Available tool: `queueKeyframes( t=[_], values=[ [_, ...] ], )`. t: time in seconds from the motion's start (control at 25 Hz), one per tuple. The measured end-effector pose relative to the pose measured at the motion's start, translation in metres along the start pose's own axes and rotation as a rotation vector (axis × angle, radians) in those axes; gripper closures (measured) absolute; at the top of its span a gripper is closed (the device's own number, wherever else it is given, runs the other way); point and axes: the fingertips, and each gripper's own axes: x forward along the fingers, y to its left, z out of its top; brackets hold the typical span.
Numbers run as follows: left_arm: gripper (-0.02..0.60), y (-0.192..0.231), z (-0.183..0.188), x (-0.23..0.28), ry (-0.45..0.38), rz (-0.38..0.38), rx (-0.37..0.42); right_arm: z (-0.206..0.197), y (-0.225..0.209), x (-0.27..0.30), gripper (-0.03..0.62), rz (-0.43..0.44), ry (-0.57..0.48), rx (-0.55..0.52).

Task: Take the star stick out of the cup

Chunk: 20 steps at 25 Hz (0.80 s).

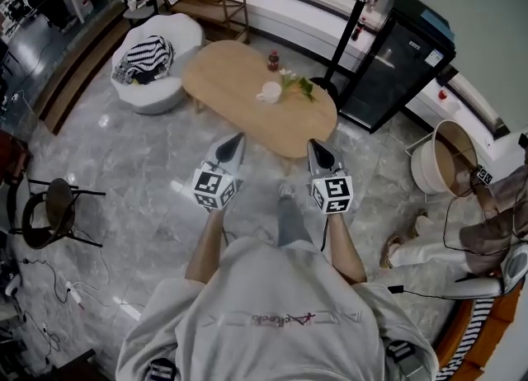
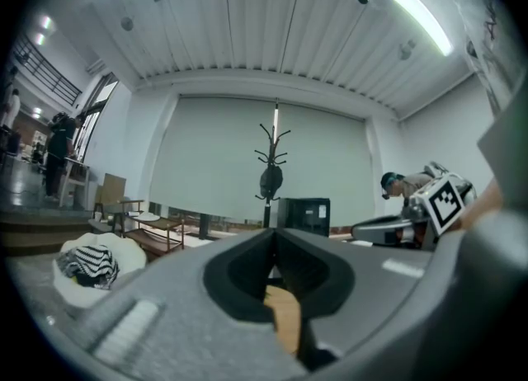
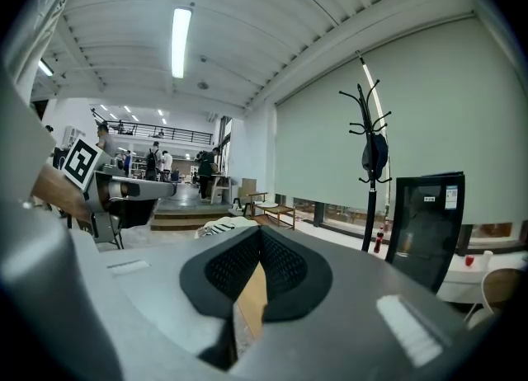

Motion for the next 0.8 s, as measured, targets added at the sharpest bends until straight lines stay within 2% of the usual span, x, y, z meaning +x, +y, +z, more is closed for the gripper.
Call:
queueKeyframes(
  t=[0.44, 0.8],
  values=[
    [0.583, 0.038, 0.0, 0.049, -0.002, 0.022, 0.005, 0.005, -0.028, 0.061, 0.589, 0.025, -0.012, -0.002],
    [0.583, 0.089, 0.001, 0.107, 0.013, 0.045, -0.005, 0.013, -0.061, 0.132, 0.589, 0.047, -0.004, 0.002]
  ],
)
